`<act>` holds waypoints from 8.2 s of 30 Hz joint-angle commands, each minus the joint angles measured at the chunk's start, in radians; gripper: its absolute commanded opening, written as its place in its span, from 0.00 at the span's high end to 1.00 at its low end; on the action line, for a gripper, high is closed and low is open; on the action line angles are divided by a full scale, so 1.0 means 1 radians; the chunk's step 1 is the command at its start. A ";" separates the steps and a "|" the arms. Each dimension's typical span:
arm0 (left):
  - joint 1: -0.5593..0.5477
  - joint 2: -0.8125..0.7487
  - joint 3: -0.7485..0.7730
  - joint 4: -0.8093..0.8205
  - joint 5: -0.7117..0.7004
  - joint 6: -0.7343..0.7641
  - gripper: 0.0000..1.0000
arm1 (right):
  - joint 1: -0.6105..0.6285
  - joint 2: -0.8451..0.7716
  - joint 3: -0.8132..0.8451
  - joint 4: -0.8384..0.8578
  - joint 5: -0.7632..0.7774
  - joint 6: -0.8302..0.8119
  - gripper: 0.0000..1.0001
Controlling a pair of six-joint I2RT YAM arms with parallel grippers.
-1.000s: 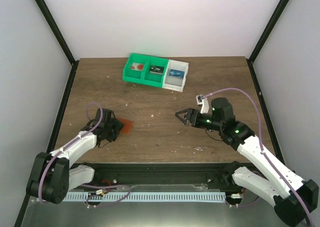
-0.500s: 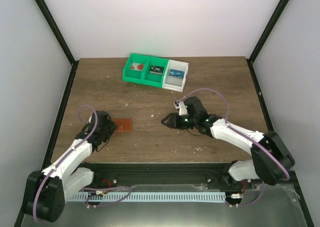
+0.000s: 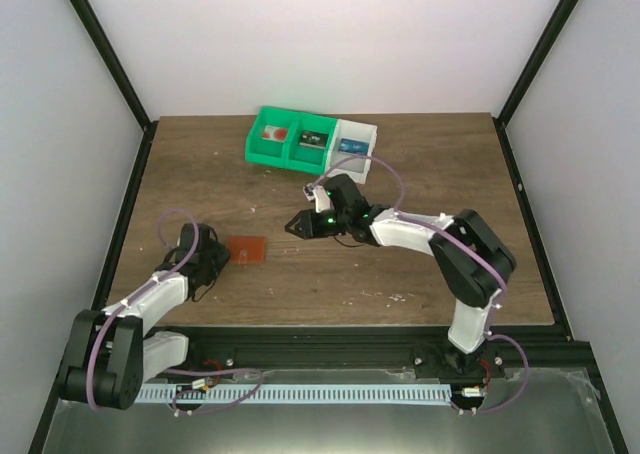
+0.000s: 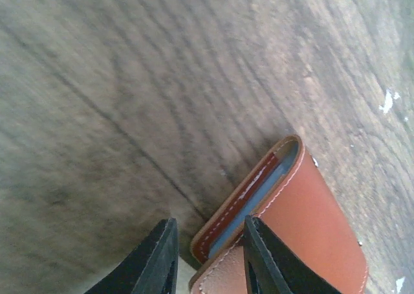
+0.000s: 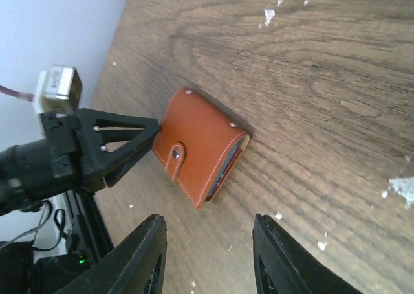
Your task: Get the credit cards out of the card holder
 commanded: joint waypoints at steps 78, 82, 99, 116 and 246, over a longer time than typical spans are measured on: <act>-0.138 0.045 -0.029 0.255 0.454 0.375 0.62 | -0.001 0.133 -0.035 -0.050 -0.028 -0.143 1.00; -0.154 0.021 -0.011 0.212 0.409 0.388 0.62 | -0.001 0.064 -0.133 0.012 -0.029 -0.089 0.99; -0.145 0.289 0.120 0.333 0.361 0.394 0.69 | 0.000 0.269 0.124 0.013 0.031 -0.038 0.69; -0.158 0.367 0.065 0.415 0.449 0.421 0.83 | 0.011 0.270 0.083 0.030 -0.008 -0.016 0.95; -0.789 0.413 0.471 -0.344 -0.291 0.569 0.79 | 0.071 -0.090 -0.445 0.115 0.354 0.341 0.98</act>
